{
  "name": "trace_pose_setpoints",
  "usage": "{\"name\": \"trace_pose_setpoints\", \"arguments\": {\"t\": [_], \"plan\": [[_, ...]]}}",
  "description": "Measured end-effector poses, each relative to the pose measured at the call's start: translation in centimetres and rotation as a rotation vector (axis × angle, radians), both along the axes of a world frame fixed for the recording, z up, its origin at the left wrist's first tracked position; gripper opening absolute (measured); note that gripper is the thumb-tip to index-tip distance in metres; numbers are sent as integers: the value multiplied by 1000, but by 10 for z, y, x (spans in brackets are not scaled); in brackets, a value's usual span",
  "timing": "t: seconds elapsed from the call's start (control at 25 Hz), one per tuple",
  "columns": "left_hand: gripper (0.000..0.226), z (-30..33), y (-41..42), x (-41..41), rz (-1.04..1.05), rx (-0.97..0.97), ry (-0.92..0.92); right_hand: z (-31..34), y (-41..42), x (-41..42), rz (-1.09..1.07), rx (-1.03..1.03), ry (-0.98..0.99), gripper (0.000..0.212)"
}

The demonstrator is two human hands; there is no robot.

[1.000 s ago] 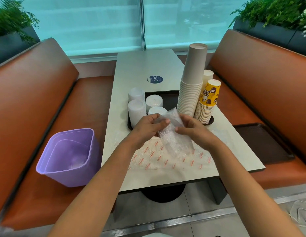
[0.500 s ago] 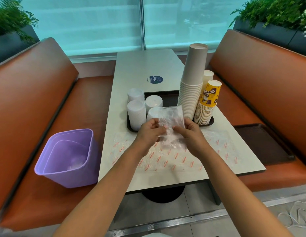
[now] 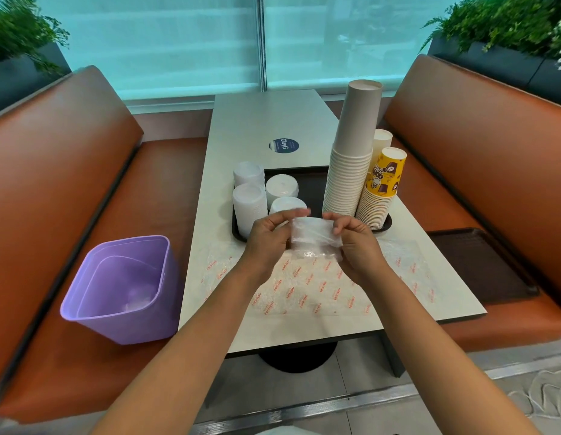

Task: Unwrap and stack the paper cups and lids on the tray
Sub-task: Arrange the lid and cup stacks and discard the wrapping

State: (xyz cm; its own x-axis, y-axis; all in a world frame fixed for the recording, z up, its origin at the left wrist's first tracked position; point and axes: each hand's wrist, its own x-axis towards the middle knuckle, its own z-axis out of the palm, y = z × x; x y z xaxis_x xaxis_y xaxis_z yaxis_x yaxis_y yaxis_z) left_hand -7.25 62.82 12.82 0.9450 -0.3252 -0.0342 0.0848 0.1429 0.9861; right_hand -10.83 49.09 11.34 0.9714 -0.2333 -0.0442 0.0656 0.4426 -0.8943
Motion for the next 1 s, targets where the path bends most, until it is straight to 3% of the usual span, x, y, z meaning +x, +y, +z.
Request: {"name": "trace_pose_setpoints", "arguments": {"t": [0.08,0.2,0.32,0.4,0.56,0.72,0.88,1.0], "plan": [[23,3,1,0,-94,-178,208,1,1,1,-12,-9,-24,70],[45,3,6,5,-201,-185,432,-1,1,2,-48,-84,-39,69],[16,2,6,4,-240,-7,313,-6,1,5,-74,-189,-56,68],[31,1,5,3,-197,37,246,-9,-2,6,-60,-163,-53,64],[40,0,7,5,-78,195,101,0,-2,0,118,60,31,20],[37,0,5,6,-71,186,94,-2,1,1,43,-290,148,28],[45,-5,0,0,-122,169,200,-7,9,3,-161,-317,86,31],[45,-10,-3,0,-63,141,189,-9,12,1,-158,-341,5,40]]}}
